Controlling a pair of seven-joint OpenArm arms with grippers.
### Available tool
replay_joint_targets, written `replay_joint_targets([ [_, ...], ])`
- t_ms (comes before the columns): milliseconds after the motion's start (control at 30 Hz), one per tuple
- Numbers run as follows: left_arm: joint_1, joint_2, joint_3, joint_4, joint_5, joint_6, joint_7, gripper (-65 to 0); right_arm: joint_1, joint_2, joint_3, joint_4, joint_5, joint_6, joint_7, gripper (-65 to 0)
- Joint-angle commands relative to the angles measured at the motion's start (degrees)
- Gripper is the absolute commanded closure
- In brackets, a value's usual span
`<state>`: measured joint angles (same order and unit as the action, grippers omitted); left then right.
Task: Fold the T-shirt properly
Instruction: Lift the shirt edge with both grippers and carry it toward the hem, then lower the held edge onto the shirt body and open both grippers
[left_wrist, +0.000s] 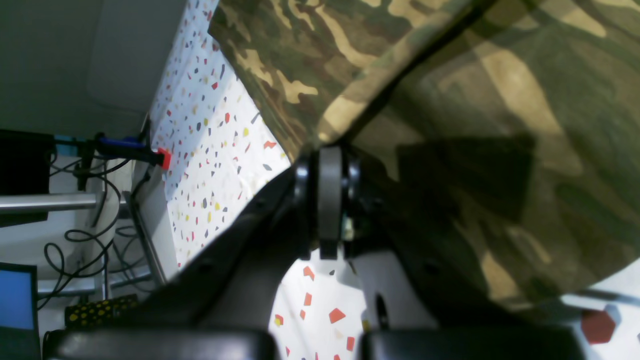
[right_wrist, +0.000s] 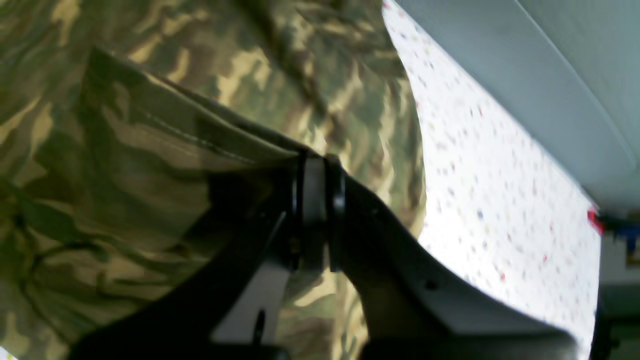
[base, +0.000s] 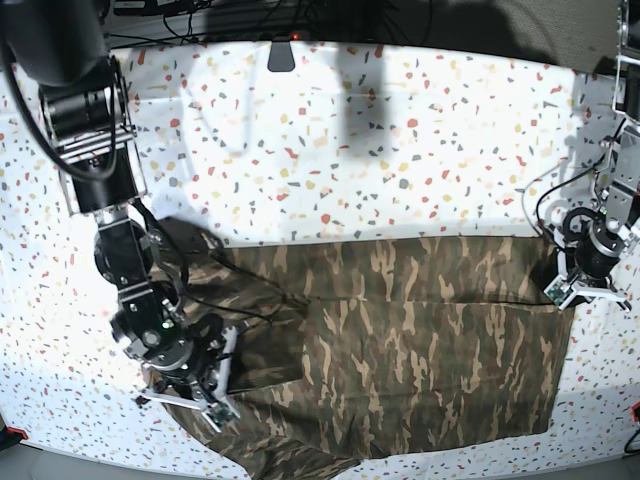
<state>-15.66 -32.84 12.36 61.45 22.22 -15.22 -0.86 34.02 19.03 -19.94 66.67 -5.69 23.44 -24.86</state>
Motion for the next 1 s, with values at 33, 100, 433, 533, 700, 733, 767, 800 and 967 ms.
replay_joint_targets([
  [33,-1.6,-1.0,-0.6,0.8,-0.3,0.9,-0.8,0.0,3.0,0.3,-2.4,-0.5,-0.7,-0.2,1.3,0.0],
  [100,-1.6,-0.5,-0.6,0.8,-0.3,0.9,-0.8,0.0,3.5,0.3,-5.5,-1.3,-3.0,-0.3,1.9,0.0],
  [433,-1.6,3.2,-0.6,0.8,-0.2,0.9,-0.8,0.0,5.4,0.3,-10.9,-2.5,-5.1,-2.0,2.6,0.0],
  [533,-1.6,3.3,-0.6,0.8,-0.2,0.9,-0.6,0.0,6.1,-0.3,-10.9,-5.0,-7.5,-2.0,4.5,0.0],
  [700,-1.6,3.3,-0.6,0.8,-0.2,0.9,-0.3,0.0,8.4,-3.0,-10.9,-11.4,-8.1,-2.0,6.9,0.0],
  [733,-1.6,3.3,-0.6,0.8,-0.2,0.9,0.1,0.0,9.0,-3.6,-10.9,-12.6,-8.1,-2.0,6.9,0.0],
  [767,-1.6,3.3,-0.6,0.8,-0.2,0.9,0.7,0.0,9.6,-4.3,-10.9,-13.7,-8.1,-2.0,7.0,0.0],
  [800,-1.6,3.3,-0.6,0.8,-0.2,0.9,1.6,0.0,10.1,-5.0,-11.0,-14.5,-8.3,-2.0,7.2,0.0],
  [967,-1.7,3.3,-0.6,0.1,-0.2,0.9,3.5,0.0,11.6,-7.3,-11.0,-15.6,-9.3,-2.0,7.9,0.0],
])
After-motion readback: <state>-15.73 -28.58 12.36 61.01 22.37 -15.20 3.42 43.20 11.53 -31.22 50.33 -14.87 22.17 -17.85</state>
